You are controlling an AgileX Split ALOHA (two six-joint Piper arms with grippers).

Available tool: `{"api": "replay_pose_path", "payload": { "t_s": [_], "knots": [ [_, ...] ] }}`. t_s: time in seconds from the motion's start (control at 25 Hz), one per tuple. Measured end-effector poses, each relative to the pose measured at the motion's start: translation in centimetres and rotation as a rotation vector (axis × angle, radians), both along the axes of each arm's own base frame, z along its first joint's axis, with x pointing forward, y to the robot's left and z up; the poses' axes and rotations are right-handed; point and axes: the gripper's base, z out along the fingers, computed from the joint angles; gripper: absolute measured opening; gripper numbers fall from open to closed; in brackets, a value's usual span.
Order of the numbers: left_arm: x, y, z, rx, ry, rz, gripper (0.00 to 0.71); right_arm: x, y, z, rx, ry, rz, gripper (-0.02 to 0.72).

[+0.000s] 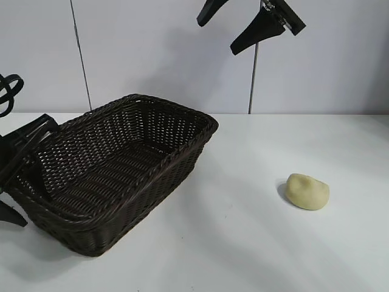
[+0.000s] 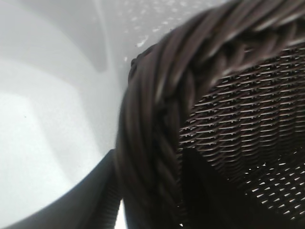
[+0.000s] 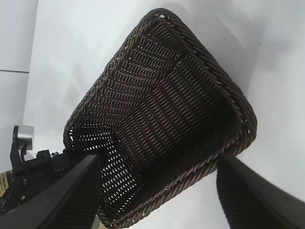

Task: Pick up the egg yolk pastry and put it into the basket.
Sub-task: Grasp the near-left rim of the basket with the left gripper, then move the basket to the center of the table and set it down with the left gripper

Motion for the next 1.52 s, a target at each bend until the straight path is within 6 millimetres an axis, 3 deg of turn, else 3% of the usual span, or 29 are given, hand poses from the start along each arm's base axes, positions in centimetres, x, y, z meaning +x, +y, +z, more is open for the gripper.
{"api": "replay_pose_path", "payload": {
  "t_s": [0.2,0.6,0.96,1.28,1.52],
  "knots": [
    [0.0,0.0,0.0,-0.009,0.003,0.019,0.102,0.0,0.0,0.0,0.0,0.0,0.0,0.495],
    [0.2,-0.5,0.5,-0.025,0.047,-0.008,0.1,0.0,0.0,0.0,0.0,0.0,0.0,0.495],
    [2.8,-1.3,4.0,-0.01,-0.027,-0.236,0.1,0.0,0.0,0.0,0.0,0.0,0.0,0.495],
    [4.7,2.3,6.0,0.035,-0.055,-0.36,0.1,0.0,0.0,0.0,0.0,0.0,0.0,0.495],
    [6.0,2.3,7.4,0.069,-0.088,-0.528,0.1,0.0,0.0,0.0,-0.001,0.0,0.0,0.495]
  ]
}}
